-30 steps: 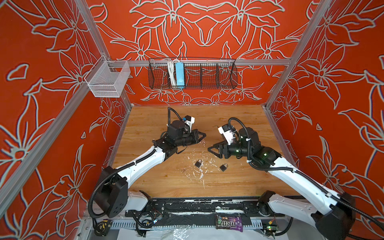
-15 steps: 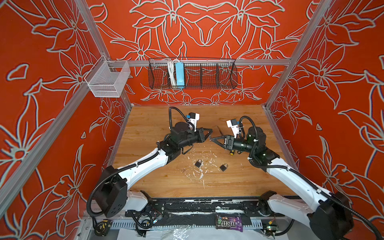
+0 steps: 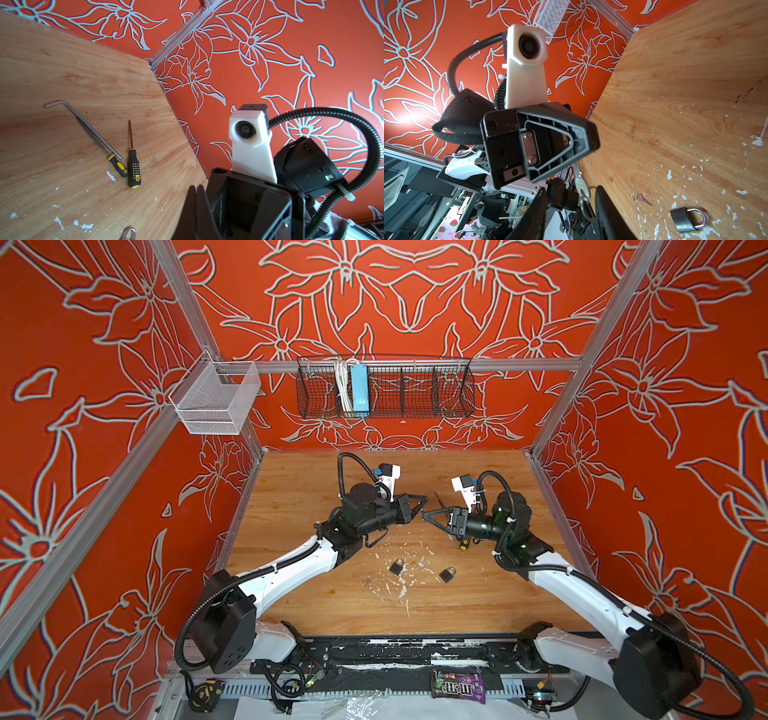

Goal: Unlock with the key

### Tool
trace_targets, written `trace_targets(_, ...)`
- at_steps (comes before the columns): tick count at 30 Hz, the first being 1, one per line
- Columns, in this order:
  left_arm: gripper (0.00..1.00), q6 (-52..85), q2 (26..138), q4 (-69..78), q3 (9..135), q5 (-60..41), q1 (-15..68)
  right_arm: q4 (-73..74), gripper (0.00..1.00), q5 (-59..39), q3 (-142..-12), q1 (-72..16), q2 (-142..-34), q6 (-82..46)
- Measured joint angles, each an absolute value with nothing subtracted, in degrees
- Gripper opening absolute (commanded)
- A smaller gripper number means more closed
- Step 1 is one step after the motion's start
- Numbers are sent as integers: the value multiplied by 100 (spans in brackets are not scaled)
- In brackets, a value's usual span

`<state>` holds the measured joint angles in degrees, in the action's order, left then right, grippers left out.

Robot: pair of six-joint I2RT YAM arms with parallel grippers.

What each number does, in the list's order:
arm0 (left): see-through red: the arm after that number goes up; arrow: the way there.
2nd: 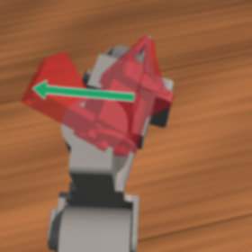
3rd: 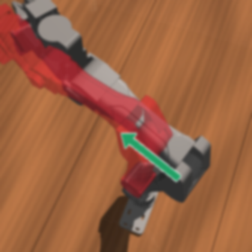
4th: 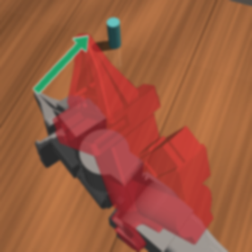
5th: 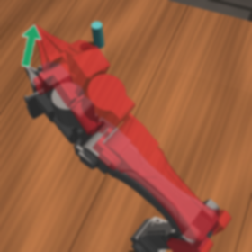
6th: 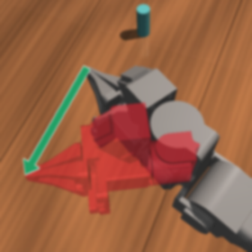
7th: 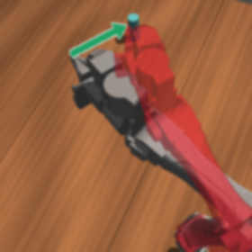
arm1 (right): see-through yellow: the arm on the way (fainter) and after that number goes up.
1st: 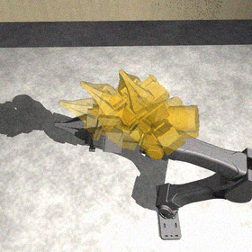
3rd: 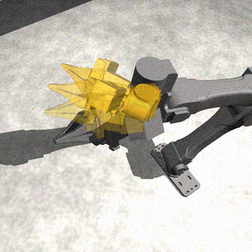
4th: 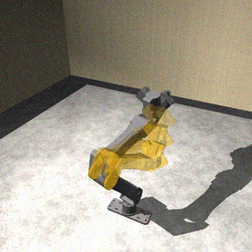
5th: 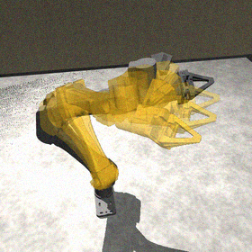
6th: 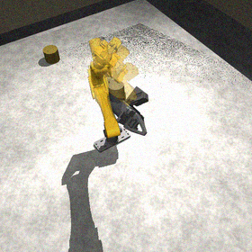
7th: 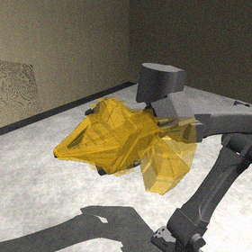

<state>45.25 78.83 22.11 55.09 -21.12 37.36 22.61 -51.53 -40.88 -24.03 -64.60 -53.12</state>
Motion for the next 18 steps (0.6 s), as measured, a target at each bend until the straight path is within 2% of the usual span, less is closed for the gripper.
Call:
trace_targets(10,0,4521,7883,2318,5551,-2185,3752,2644,31,-5301,-4086,-2394,-6626,-5535)
trace_targets(18,0,4480,7881,2318,5551,-2163,3752,2788,20,-5315,-4064,-2394,-6783,-5631)
